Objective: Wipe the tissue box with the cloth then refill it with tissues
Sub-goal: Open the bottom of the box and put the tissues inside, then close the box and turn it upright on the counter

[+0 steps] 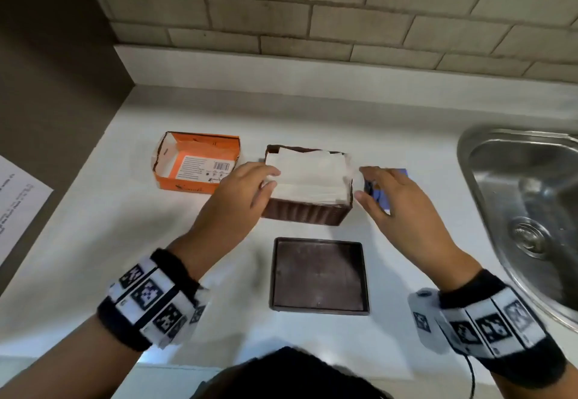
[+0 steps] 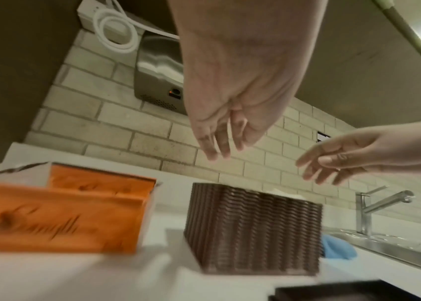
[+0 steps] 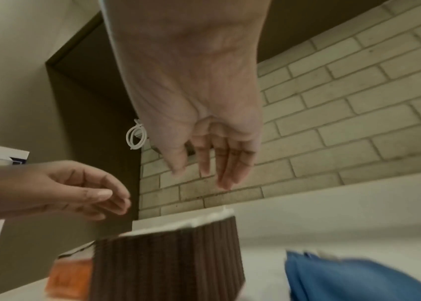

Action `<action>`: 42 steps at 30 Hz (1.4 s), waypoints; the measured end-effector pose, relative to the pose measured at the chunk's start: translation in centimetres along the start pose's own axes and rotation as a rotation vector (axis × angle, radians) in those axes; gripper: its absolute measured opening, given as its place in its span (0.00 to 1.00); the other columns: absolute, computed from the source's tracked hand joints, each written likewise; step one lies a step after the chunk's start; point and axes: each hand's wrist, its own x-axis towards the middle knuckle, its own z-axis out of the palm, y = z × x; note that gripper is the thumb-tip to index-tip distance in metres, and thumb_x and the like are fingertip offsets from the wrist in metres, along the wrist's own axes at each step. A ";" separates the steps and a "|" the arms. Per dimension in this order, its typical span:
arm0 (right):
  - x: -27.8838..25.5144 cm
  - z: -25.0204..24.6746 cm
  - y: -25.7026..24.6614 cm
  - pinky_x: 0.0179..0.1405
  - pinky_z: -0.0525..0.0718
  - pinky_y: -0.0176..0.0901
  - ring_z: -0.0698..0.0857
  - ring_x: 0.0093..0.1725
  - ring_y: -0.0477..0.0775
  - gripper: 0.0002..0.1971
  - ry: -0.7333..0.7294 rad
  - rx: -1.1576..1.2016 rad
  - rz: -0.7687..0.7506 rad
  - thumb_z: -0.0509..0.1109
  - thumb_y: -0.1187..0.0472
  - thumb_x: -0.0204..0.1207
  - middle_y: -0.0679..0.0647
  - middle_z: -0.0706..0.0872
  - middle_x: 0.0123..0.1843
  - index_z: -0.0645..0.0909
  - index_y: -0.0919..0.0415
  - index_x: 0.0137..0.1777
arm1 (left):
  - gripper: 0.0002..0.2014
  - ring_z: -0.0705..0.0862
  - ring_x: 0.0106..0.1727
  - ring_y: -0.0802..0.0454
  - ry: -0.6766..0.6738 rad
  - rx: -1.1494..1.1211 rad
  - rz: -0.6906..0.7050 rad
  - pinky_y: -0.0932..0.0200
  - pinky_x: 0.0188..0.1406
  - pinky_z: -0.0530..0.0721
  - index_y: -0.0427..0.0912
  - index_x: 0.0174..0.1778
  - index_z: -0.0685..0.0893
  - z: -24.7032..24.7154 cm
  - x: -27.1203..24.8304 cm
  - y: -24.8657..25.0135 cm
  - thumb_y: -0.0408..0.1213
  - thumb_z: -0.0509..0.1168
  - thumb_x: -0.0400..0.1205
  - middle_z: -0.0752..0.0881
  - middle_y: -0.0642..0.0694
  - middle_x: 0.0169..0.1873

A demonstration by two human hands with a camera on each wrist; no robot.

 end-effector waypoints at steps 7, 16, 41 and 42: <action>-6.8 4.8 3.5 0.37 0.72 0.45 0.85 0.47 0.63 0.19 -0.360 -0.142 0.433 0.65 0.43 0.78 0.59 0.85 0.44 0.74 0.62 0.48 | 0.15 0.85 0.42 0.51 -0.503 0.122 -0.367 0.53 0.45 0.80 0.45 0.43 0.81 2.8 -7.0 -1.4 0.54 0.63 0.82 0.86 0.50 0.38; -7.8 3.6 2.1 0.30 0.71 0.37 0.79 0.33 0.50 0.11 -0.553 0.115 0.487 0.70 0.55 0.77 0.49 0.83 0.31 0.76 0.61 0.39 | 0.11 0.81 0.33 0.52 -0.601 0.020 -0.390 0.63 0.32 0.71 0.42 0.37 0.76 3.9 -8.5 0.0 0.43 0.67 0.80 0.79 0.53 0.29; 1.6 1.5 1.4 0.69 0.65 0.22 0.75 0.68 0.31 0.28 -0.063 0.512 -0.014 0.61 0.49 0.76 0.32 0.72 0.72 0.69 0.53 0.78 | 0.34 0.78 0.66 0.70 -0.123 -0.771 -0.463 0.73 0.63 0.73 0.58 0.78 0.64 -1.1 1.7 1.7 0.27 0.64 0.79 0.81 0.68 0.65; 1.5 1.9 1.6 0.67 0.62 0.15 0.68 0.70 0.23 0.28 -0.072 0.459 -0.032 0.62 0.51 0.77 0.30 0.68 0.73 0.68 0.55 0.78 | 0.31 0.81 0.57 0.79 -0.113 -0.749 -0.463 0.79 0.55 0.75 0.65 0.70 0.68 -0.9 1.4 1.8 0.26 0.63 0.80 0.85 0.76 0.54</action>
